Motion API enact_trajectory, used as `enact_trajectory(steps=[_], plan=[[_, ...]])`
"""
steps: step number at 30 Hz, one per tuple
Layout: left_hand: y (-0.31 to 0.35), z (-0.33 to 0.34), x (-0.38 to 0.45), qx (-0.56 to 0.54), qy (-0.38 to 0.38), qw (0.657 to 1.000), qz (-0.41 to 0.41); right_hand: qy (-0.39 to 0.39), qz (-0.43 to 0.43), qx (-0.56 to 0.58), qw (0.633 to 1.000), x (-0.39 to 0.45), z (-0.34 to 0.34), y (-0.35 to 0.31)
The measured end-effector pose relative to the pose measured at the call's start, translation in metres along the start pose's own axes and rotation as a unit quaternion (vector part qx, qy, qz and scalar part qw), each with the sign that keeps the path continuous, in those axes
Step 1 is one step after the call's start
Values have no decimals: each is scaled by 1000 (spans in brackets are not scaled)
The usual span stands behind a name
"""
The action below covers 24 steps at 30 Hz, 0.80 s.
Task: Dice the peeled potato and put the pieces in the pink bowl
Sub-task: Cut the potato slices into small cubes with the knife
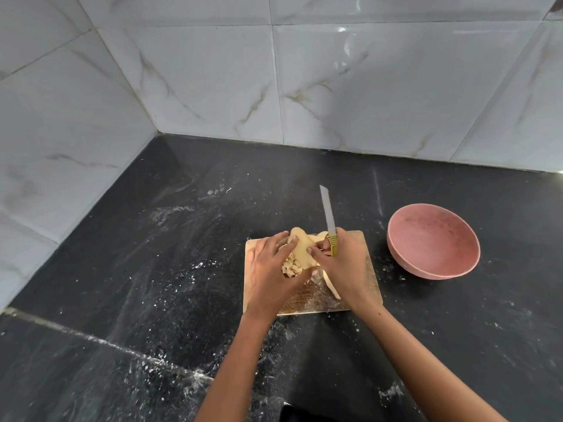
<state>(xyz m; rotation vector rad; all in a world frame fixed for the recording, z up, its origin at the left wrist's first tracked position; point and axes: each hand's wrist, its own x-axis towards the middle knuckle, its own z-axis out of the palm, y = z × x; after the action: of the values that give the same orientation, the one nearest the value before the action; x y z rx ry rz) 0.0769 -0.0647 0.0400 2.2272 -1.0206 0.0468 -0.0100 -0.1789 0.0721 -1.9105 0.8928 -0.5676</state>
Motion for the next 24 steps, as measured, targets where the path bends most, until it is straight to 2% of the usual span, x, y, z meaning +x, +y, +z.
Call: enact_trajectory(steps=[4,9,14,16,18,21,24], plan=[[-7,-1,-3,31,-28,999,-3,21,27,23,999,1,-8,-2],[-17,-6,-1,24,38,998,-38,11,37,32,999,-8,-17,5],[-16,-11,0,-37,56,996,-60,-12,35,35,999,-15,-22,12],[-14,-19,-1,-71,26,996,-50,-32,30,44,998,-18,-21,8],[-11,-30,-7,-91,-37,993,-59,-58,29,54,996,-23,-17,2],[-8,-42,-22,-20,-73,996,-41,-90,58,96,990,-30,-5,-3],[-13,-47,-40,47,-19,998,-31,-130,74,108,983,-40,10,-4]])
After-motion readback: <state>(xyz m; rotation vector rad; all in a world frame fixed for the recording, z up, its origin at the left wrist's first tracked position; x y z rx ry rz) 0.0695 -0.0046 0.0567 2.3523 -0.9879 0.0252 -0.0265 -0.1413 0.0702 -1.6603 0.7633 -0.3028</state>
